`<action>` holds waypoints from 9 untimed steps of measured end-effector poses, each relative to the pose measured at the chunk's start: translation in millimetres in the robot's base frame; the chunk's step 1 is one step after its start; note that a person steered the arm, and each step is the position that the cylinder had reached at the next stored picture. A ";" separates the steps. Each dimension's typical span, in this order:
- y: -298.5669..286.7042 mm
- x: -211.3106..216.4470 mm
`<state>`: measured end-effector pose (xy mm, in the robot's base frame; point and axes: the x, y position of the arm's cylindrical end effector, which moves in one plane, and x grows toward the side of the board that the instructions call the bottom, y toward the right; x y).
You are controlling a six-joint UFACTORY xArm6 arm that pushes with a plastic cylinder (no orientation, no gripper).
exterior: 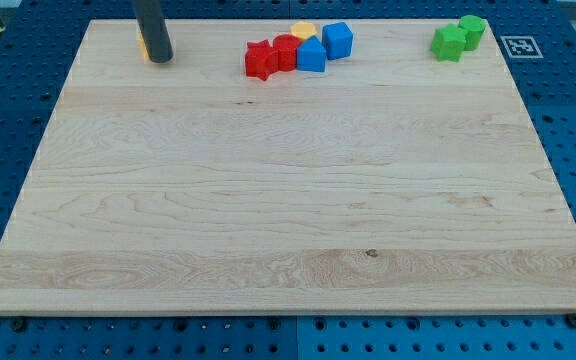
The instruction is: Move the red blocks into the blue triangle
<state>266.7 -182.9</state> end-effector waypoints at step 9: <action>222.7 13.0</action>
<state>279.7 39.8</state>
